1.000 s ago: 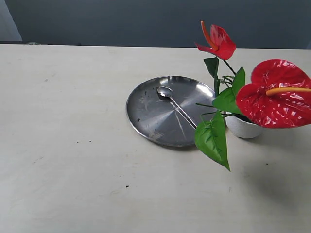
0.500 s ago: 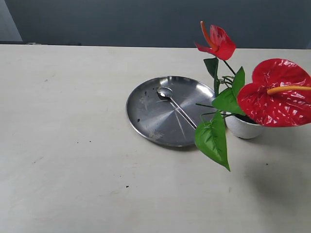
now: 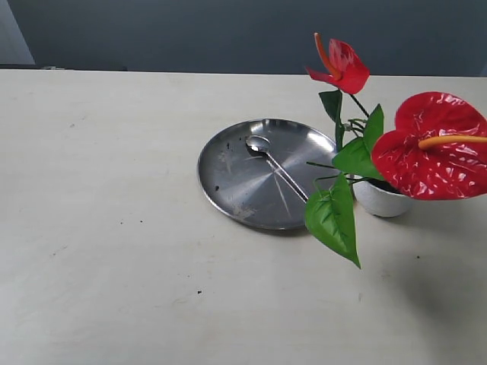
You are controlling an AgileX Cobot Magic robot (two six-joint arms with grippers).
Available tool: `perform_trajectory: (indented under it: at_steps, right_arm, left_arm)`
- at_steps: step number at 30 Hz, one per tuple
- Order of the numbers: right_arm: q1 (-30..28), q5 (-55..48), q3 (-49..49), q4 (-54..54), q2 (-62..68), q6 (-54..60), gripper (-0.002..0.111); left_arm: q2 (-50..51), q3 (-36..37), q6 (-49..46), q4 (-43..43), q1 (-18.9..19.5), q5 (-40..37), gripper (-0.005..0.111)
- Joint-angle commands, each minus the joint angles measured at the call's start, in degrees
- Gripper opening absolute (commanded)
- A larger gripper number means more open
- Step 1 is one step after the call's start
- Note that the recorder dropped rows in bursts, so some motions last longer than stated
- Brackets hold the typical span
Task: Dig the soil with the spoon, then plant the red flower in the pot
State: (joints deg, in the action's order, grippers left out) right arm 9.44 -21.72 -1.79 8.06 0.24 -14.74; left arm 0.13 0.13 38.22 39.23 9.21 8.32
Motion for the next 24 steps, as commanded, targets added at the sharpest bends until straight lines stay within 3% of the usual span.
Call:
perform_trajectory:
  at_steps: [1,24]
  right_arm:
    - [-0.3,1.4,1.8,-4.8,-0.2,0.6,-0.001]
    - [-0.3,4.8,1.8,-7.5,-0.2,0.6,-0.001]
  left_arm:
    - [-0.1,-0.1,0.2,-0.4,-0.3,0.3,0.000]
    - [-0.1,-0.1,0.2,-0.4,-0.3,0.3,0.000]
